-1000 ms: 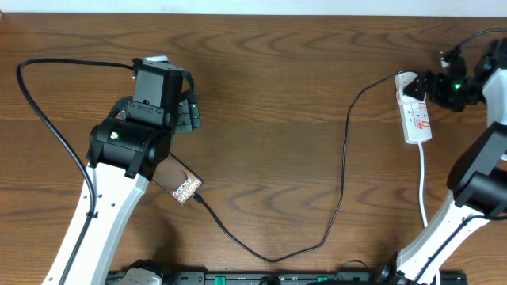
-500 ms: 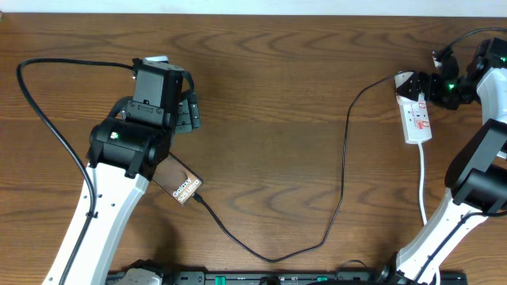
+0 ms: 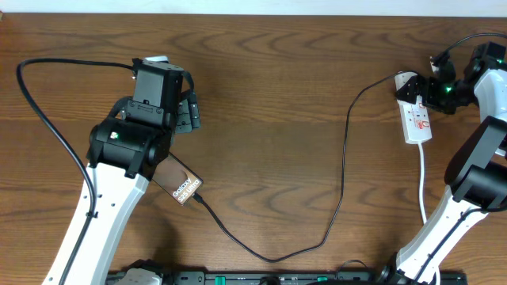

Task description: Plug charger to phone and switch on socket

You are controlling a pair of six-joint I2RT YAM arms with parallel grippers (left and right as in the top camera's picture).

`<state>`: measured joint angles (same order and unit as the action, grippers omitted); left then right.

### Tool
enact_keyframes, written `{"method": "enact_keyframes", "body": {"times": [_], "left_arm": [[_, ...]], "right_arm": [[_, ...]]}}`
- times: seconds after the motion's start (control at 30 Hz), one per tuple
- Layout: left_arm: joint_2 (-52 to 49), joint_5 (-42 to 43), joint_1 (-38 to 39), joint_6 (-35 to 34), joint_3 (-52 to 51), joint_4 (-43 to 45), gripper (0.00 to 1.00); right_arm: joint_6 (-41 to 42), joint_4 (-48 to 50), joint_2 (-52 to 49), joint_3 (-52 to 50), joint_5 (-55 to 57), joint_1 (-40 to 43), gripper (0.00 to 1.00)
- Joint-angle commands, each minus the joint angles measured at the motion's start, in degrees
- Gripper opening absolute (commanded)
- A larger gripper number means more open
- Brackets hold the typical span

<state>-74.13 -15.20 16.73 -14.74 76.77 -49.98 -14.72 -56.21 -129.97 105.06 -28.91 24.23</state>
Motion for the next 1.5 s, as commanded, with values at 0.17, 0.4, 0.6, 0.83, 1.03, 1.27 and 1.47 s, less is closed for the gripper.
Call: {"method": "enact_keyframes", "body": {"times": [0.17, 0.4, 0.6, 0.83, 1.03, 1.27, 1.47], "left_arm": [[-0.13, -0.92, 0.11, 0.76, 0.92, -0.15, 0.88], [-0.13, -0.9, 0.11, 0.76, 0.92, -0.13, 0.88], [-0.13, -0.9, 0.11, 0.76, 0.92, -0.15, 0.88], [-0.13, -0.92, 0.11, 0.76, 0.92, -0.13, 0.88], [-0.13, -0.92, 0.11, 0.76, 0.92, -0.15, 0.88], [-0.13, -0.9, 0.11, 0.76, 0.92, -0.13, 0.88], [-0.13, -0.9, 0.11, 0.76, 0.92, -0.15, 0.88]], "right_arm": [[1.42, -1.27, -0.94, 0.57, -1.49, -0.61, 0.99], [1.4, -1.51, -0.94, 0.57, -5.27, -1.09, 0.99], [1.4, -1.27, -0.98, 0.55, -8.79, -1.42, 0.99], [1.42, -1.7, -1.68, 0.5, -8.79, -1.84, 0.99], [1.42, -2.49, -4.0, 0.42, -8.81, -2.27, 0.99], [1.42, -3.72, -6.6, -0.07, -10.71, -3.48, 0.99], [5.88, -3.69, -6.54, -0.04, -6.82, -3.5, 0.99]]}}
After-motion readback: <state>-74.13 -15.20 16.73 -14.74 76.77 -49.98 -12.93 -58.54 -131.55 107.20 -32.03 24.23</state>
